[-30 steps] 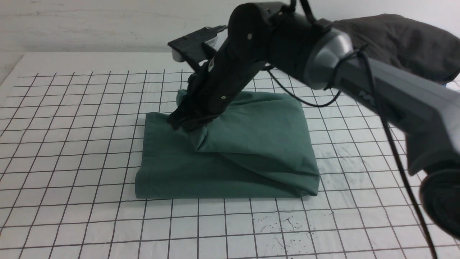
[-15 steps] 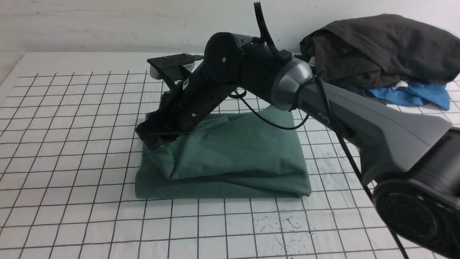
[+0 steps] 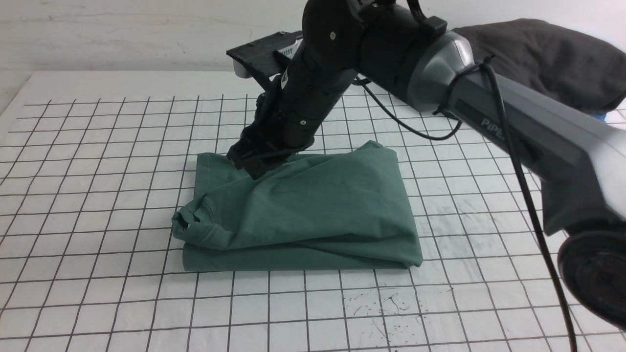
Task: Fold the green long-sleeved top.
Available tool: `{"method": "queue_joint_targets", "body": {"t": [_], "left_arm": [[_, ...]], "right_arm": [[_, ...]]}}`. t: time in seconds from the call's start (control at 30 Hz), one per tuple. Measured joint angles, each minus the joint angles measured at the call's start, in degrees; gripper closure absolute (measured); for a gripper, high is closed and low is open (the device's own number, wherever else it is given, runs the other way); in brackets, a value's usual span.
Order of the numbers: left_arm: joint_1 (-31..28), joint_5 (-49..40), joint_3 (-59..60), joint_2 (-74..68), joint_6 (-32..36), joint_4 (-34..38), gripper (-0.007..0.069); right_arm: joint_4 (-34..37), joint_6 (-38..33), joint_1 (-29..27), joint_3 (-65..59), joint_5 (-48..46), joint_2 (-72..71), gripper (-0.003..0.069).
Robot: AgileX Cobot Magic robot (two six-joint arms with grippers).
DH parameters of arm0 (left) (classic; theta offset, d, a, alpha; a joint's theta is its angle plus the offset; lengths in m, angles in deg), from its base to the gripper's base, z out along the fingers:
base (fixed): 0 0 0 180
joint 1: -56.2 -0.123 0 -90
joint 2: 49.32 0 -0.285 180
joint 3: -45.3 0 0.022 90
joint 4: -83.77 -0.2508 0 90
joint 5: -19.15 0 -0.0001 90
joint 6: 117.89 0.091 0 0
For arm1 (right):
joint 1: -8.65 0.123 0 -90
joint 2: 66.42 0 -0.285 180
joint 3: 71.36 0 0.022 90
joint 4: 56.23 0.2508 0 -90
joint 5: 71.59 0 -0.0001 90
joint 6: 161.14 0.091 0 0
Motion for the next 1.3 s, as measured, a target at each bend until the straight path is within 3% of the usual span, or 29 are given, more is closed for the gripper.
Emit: {"method": "queue_joint_targets", "body": {"t": [0.13,0.23,0.5,0.57,0.97,1.3], "left_arm": [[0.00,1.22,5.66,7.51,-3.37,-1.54,0.0631],[0.00,4.09,11.48,14.32,-7.37,-2.86,0.0631],[0.00,11.83,24.23,31.57,-13.96,-3.21,0.0631],[0.00,14.20,27.58,35.72,-14.31,-3.21,0.0631],[0.00,15.80,35.36,38.86,-14.50,-3.21,0.0631],[0.00,16.25,37.08,38.86,-14.50,-3.16,0.0631]], "right_arm": [[0.92,0.87,0.00,-2.90,-0.11,-3.98,0.0631],[1.22,-0.26,0.00,-7.38,-0.11,-10.71,0.0665],[-1.89,-2.70,0.05,-27.70,-0.04,-33.59,0.0671],[-2.59,-2.70,0.05,-38.50,1.58,-43.75,0.0673],[-3.24,-1.71,0.05,-75.05,31.78,-85.29,0.0673],[-3.36,-1.13,0.05,-88.95,41.83,-108.65,0.0673]]}}
